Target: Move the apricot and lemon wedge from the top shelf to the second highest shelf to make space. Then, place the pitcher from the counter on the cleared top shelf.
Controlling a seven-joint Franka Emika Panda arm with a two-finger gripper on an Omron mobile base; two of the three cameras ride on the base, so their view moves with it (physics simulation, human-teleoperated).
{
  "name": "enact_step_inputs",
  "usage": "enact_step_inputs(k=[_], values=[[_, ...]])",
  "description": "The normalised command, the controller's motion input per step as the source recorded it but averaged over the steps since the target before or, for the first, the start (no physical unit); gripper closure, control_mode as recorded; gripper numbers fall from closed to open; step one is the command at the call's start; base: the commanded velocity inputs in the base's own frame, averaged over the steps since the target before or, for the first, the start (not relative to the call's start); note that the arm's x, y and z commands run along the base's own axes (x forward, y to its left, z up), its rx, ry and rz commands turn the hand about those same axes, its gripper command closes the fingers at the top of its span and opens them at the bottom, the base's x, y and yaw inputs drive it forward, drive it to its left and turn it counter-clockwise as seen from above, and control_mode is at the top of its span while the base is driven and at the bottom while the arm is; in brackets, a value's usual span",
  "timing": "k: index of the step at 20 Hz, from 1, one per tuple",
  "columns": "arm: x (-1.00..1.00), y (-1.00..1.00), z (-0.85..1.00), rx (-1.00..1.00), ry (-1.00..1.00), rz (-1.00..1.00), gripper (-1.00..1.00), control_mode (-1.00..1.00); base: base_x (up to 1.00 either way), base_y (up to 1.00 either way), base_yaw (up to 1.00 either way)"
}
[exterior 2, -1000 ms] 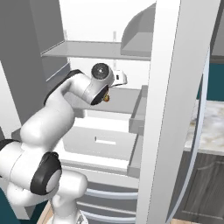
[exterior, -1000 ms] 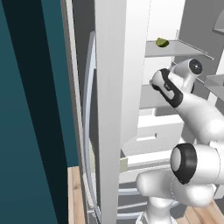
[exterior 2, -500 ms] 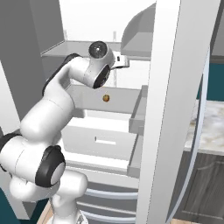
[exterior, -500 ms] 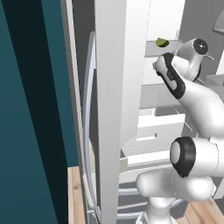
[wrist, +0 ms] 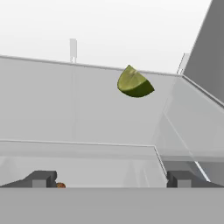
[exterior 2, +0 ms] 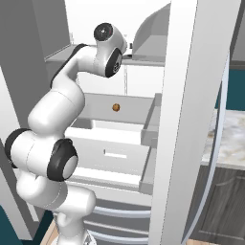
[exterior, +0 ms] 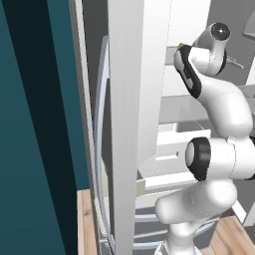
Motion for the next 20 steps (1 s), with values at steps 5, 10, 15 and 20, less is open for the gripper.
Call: enact_step_inputs(k=[5,10,15,20], values=[[0.52,-0.19,0.0,0.04,0.0,-0.08,-1.0,-1.0,0.0,0.0,0.0],[0.48,-0.23,-0.1,0.11,-0.01,-0.04,-1.0,-1.0,0.0,0.0,0.0],[0.51,-0.19,-0.08,0.15,0.0,-0.02,-1.0,-1.0,0.0,0.0,0.0],[0.56,-0.11,-0.01,0.11,0.0,0.0,-1.0,-1.0,0.0,0.0,0.0]])
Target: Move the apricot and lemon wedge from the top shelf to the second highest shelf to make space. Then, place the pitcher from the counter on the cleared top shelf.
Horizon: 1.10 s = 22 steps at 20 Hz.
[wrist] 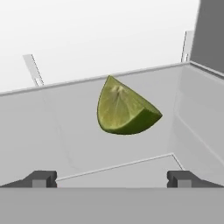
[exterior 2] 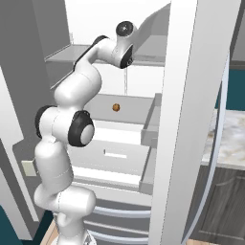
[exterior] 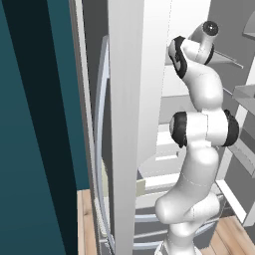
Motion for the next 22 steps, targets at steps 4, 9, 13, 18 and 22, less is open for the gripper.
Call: enact_step_inputs(k=[4,9,13,18,22], values=[[0.56,-0.19,0.0,0.07,0.0,0.0,-1.0,-1.0,0.0,0.0,0.0],[0.48,-0.18,0.0,0.02,0.0,0.0,-1.0,-1.0,0.0,0.0,0.0],[0.46,-0.04,-0.05,0.0,0.0,0.0,-1.0,-1.0,0.0,0.0,0.0],[0.46,0.0,-0.09,0.0,0.0,0.0,-1.0,-1.0,0.0,0.0,0.0],[0.32,0.0,-0.12,0.0,-0.01,0.0,1.0,-1.0,0.0,0.0,0.0]])
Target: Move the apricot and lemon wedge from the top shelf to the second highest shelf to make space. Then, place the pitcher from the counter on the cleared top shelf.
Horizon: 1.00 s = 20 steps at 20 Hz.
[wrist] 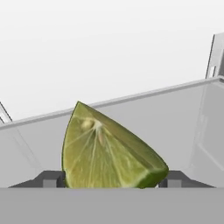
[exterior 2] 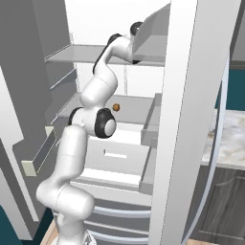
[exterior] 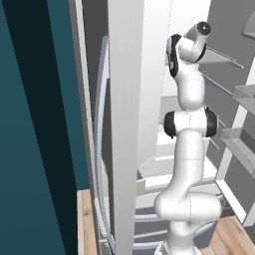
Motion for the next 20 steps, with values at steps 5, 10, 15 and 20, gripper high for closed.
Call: enact_step_inputs(k=[5,10,15,20], values=[[0.05,-0.05,-0.16,0.0,-0.1,0.0,1.0,-1.0,0.0,0.0,0.0],[-0.11,0.0,-0.49,0.0,-0.21,0.0,1.0,-1.0,0.0,0.0,0.0],[-0.37,0.02,-0.97,-0.03,-0.34,0.0,1.0,-1.0,0.0,0.0,0.0],[-0.26,0.29,-0.96,-0.05,-0.47,0.0,1.0,-1.0,0.0,0.0,0.0]])
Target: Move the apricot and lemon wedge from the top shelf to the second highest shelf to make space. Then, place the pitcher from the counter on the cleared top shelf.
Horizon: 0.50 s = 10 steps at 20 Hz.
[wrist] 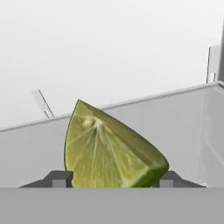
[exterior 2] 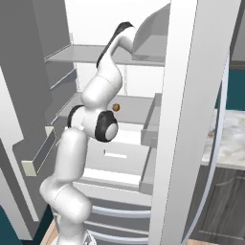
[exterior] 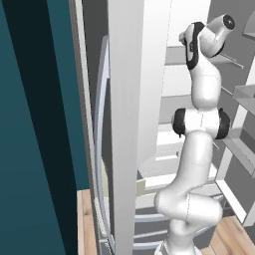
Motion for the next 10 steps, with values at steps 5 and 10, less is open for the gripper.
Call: enact_step_inputs(k=[5,10], values=[[-0.27,0.58,-0.65,-0.07,-0.46,-0.01,1.0,-1.0,0.0,0.0,0.0],[-0.68,0.34,0.17,-0.06,-0.07,-0.05,1.0,-1.0,0.0,0.0,0.0]])
